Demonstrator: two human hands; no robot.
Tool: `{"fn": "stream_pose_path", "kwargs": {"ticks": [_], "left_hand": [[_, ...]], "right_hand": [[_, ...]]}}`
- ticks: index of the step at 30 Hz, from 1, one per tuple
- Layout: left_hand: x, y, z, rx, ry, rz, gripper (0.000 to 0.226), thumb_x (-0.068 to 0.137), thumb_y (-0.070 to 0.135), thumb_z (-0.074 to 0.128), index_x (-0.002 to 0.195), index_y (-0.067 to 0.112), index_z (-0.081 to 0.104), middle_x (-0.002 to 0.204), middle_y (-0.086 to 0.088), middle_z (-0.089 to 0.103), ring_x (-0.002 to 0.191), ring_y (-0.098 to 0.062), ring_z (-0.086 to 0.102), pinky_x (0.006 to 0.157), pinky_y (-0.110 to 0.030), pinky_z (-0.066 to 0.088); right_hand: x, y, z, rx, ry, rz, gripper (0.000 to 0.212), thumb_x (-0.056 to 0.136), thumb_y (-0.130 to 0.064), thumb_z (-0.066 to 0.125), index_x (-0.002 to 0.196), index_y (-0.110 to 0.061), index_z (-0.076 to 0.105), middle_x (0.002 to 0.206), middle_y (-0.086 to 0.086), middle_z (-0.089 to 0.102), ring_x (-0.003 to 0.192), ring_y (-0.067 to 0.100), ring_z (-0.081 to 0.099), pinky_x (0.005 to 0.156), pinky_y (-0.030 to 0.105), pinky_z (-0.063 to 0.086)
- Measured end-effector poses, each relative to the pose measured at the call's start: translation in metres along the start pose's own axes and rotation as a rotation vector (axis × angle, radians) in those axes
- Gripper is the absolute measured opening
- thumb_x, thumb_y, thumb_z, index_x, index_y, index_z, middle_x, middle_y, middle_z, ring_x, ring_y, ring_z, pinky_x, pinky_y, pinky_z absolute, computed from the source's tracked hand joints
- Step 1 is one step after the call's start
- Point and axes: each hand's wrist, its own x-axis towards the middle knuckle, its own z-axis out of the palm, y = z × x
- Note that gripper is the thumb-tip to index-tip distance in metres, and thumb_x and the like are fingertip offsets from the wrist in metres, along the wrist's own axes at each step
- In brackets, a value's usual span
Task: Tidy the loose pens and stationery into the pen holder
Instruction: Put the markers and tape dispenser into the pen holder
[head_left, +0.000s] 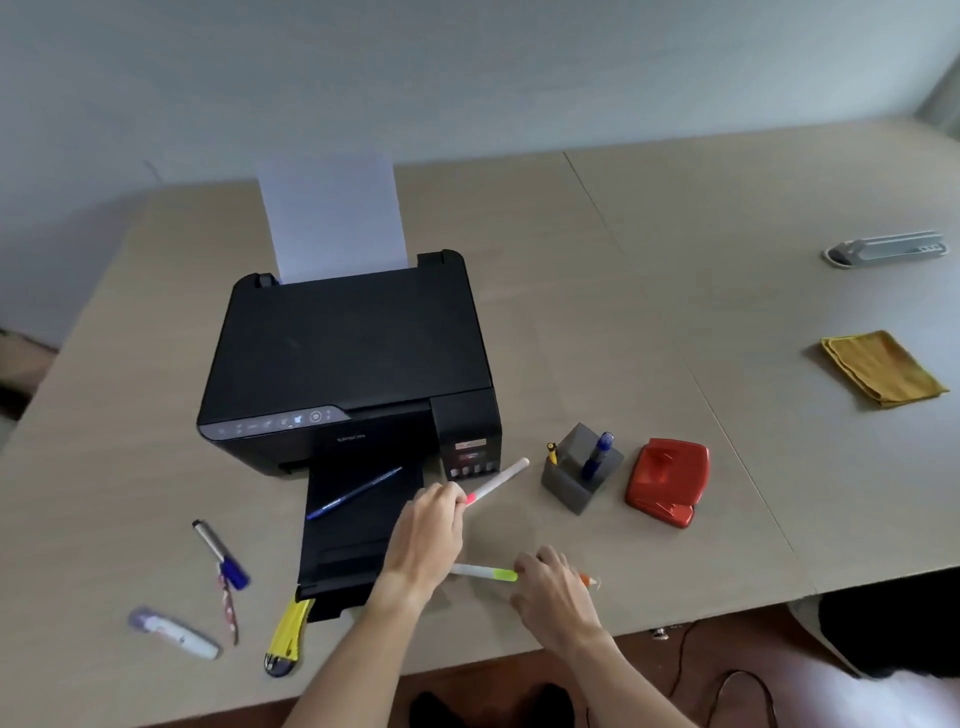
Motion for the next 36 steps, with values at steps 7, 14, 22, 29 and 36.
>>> {"fn": "stream_pose_path", "kwargs": {"ticks": [7,14,22,29,36], "left_hand": [[-0.007,-0.05,-0.015,0.365,0.045,-0.242,0.024,0.076,0.009,0.073,0.099,0.011,0.065,0.094,-0.012,0.064,0.079,-0.027,0.061,0.064,-0.037,0.053],[-0.006,-0.106,-0.032,0.421,-0.015,-0.486,0.045,0.083,0.003,0.065,0.126,0.004,0.051,0.113,-0.019,0.062,0.099,-0.034,0.059,0.079,-0.042,0.052],[0.004,-0.079,-0.023,0.549,-0.131,-0.387,0.033,0.088,0.017,0.064,0.119,0.011,0.055,0.113,-0.009,0.063,0.106,-0.025,0.057,0.086,-0.032,0.05],[0.0,-0.039,-0.011,0.489,-0.174,-0.154,0.022,0.08,0.002,0.055,0.098,0.015,0.06,0.087,-0.005,0.072,0.085,-0.024,0.065,0.074,-0.034,0.049],[0.009,-0.017,-0.008,0.07,-0.116,0.038,0.024,0.097,0.015,0.044,0.08,0.016,0.06,0.072,0.005,0.058,0.061,-0.013,0.057,0.05,-0.023,0.042]], "right_hand": [[0.017,-0.008,0.013,-0.117,0.038,-0.069,0.036,0.054,-0.023,0.09,0.075,-0.028,0.061,0.074,-0.005,0.055,0.064,0.016,0.057,0.055,0.027,0.05],[0.009,0.007,-0.002,-0.066,0.169,-0.07,0.024,0.077,-0.013,0.075,0.088,-0.025,0.058,0.084,-0.006,0.057,0.073,0.018,0.055,0.066,0.03,0.047],[0.001,0.015,-0.04,-0.044,0.233,-0.049,0.04,0.075,0.007,0.058,0.103,-0.02,0.048,0.091,-0.003,0.06,0.084,0.02,0.054,0.08,0.027,0.039],[0.002,0.015,-0.082,0.171,0.471,-0.096,0.021,0.094,-0.021,0.028,0.086,-0.019,0.047,0.081,-0.007,0.05,0.071,0.013,0.044,0.073,0.026,0.035],[0.02,0.032,-0.139,0.253,0.697,0.011,0.027,0.097,-0.027,0.029,0.082,-0.016,0.048,0.085,-0.004,0.051,0.077,0.014,0.045,0.077,0.029,0.035]]}}
